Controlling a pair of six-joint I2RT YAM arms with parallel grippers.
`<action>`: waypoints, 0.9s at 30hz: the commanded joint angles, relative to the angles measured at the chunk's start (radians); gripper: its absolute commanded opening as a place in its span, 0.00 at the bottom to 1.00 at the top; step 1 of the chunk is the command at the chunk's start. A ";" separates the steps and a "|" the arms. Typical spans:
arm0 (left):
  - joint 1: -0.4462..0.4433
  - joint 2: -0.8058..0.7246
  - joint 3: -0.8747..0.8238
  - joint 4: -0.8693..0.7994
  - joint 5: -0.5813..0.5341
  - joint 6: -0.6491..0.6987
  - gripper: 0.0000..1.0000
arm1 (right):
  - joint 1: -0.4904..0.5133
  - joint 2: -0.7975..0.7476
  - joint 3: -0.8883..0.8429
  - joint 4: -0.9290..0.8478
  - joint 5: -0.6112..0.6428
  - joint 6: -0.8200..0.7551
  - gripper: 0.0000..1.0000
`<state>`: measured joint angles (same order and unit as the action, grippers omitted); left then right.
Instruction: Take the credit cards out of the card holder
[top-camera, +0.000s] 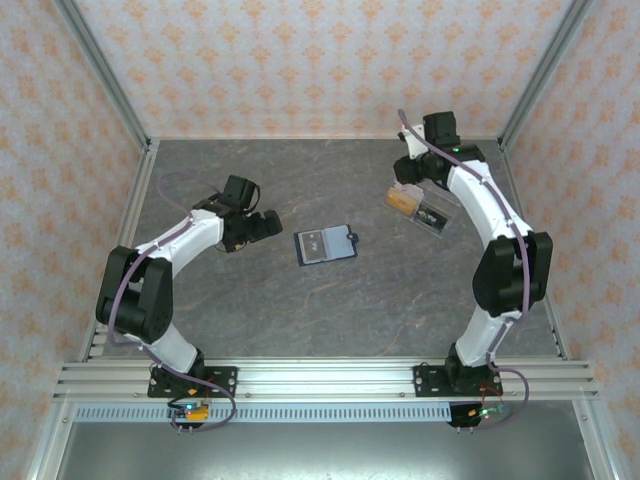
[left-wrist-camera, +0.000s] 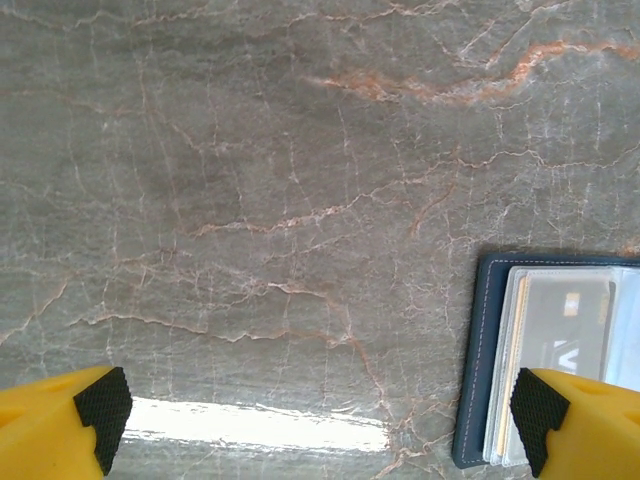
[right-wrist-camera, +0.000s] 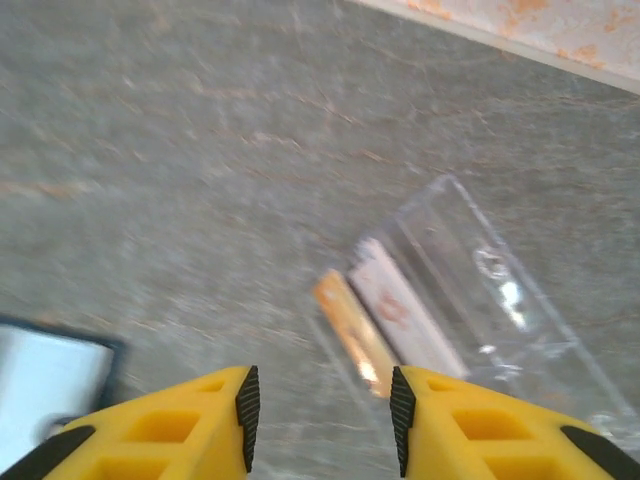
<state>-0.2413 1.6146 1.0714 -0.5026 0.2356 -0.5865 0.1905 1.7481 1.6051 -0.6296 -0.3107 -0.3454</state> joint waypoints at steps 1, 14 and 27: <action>0.010 -0.060 -0.031 0.026 0.003 -0.037 1.00 | 0.061 -0.060 -0.069 0.088 -0.015 0.296 0.44; 0.010 -0.116 -0.098 0.046 0.019 -0.039 1.00 | 0.448 -0.012 -0.253 0.113 0.072 0.640 0.57; 0.010 -0.089 -0.104 0.088 0.106 -0.067 1.00 | 0.498 0.216 -0.188 0.059 0.063 0.730 0.53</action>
<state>-0.2413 1.5269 0.9749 -0.4419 0.3080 -0.6357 0.6903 1.9354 1.3701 -0.5323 -0.2554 0.3588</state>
